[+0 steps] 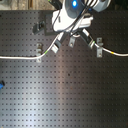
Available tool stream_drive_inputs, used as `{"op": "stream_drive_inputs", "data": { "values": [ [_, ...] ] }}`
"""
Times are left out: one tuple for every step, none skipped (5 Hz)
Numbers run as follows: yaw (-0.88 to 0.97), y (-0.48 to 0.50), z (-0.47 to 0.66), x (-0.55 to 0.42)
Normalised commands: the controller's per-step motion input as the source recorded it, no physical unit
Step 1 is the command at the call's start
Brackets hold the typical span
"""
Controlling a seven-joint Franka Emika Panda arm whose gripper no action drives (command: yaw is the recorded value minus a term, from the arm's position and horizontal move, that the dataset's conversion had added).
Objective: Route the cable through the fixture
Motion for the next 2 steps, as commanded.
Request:
{"op": "stream_drive_inputs", "data": {
  "values": [
    [-0.61,0.241,0.10,-0.032],
    [-0.59,0.273,0.13,-0.061]
  ]
}}
